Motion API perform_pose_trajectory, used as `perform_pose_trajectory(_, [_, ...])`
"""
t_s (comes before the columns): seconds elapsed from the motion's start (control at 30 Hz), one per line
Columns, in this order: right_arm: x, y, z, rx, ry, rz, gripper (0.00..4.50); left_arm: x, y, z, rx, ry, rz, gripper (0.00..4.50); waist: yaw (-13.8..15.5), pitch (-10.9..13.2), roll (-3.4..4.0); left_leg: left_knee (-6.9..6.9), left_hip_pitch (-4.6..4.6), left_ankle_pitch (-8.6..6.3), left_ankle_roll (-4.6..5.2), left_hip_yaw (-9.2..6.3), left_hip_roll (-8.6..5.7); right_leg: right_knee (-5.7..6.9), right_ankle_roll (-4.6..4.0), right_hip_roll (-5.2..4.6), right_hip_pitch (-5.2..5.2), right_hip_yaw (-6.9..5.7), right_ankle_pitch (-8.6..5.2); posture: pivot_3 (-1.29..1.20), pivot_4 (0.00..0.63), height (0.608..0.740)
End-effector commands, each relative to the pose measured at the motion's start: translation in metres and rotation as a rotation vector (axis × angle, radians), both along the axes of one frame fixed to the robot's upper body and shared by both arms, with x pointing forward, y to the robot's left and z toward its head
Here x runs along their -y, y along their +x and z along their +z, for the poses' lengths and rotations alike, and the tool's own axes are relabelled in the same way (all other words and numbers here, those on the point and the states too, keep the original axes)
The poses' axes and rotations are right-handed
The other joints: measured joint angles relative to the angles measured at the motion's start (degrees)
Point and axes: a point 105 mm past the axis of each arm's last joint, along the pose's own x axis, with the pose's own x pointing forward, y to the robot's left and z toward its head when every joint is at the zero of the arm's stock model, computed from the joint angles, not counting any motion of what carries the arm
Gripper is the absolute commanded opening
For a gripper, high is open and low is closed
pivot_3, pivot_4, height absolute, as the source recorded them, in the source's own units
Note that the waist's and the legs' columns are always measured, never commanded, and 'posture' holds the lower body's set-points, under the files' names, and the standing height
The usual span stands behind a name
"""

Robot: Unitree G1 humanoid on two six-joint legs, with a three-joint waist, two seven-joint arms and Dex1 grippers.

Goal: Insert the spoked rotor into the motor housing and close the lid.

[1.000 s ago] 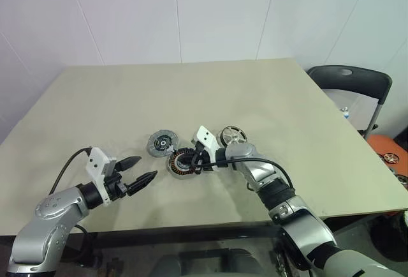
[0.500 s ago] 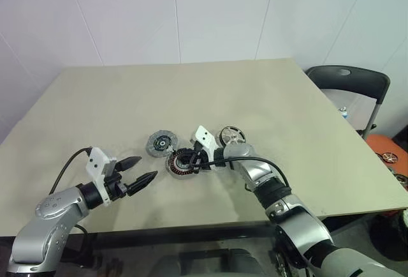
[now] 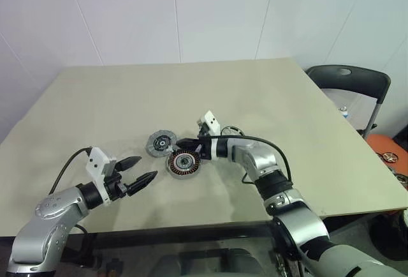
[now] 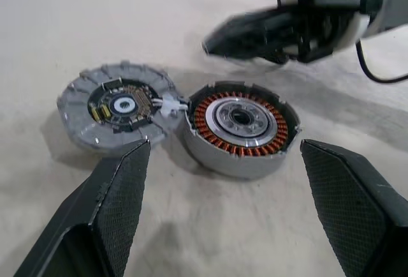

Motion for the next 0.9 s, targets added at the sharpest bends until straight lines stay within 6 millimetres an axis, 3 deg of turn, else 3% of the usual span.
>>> perform_pose_trajectory(0.03, [-0.002, -0.004, -0.007, 0.055, -0.059, 0.019, 0.04, -0.003, 0.002, 0.011, 0.053, 0.02, 0.002, 4.02, 0.0, 0.0, 0.0, -0.01, -0.02, 0.0, 0.0, 0.0, 0.0, -0.02, 0.0, 0.01, -0.01, 0.0, 0.0, 0.0, 0.0, 0.74])
perform_pose_trajectory(0.23, [0.004, -0.01, -0.034, 0.09, -0.173, 0.027, 0.04, -0.003, 0.0, 0.01, 0.049, 0.018, 0.008, 4.02, 0.0, 0.0, 0.02, 0.02, -0.03, 0.0, 0.0, 0.03, -0.03, -0.01, -0.02, 0.02, -0.01, 0.0, -0.01, 0.0, 0.0, 0.74])
perform_pose_trajectory(0.5, [0.007, 0.001, -0.026, 0.107, -0.152, -0.022, 0.04, -0.003, 0.003, 0.01, 0.049, 0.015, 0.009, 4.02, 0.0, 0.0, 0.01, 0.04, 0.04, 0.0, 0.0, 0.02, 0.0, 0.03, -0.03, 0.06, 0.04, -0.01, -0.02, 0.0, 0.0, 0.74])
perform_pose_trajectory(0.73, [0.002, 0.008, 0.018, 0.003, 0.088, -0.049, 0.04, -0.003, 0.004, 0.01, 0.049, 0.016, 0.005, 4.02, 0.0, 0.0, 0.02, 0.03, 0.0, 0.0, 0.0, 0.01, -0.01, 0.0, -0.01, 0.03, 0.01, 0.0, 0.0, 0.0, 0.0, 0.74])
perform_pose_trajectory(0.9, [0.005, -0.002, -0.007, 0.038, -0.046, -0.005, 0.04, -0.003, 0.004, 0.01, 0.05, 0.016, 0.004, 4.02, 0.0, 0.0, 0.02, 0.0, -0.01, 0.0, 0.0, 0.0, -0.01, -0.01, -0.01, 0.01, 0.0, 0.0, 0.0, 0.0, 0.0, 0.74])
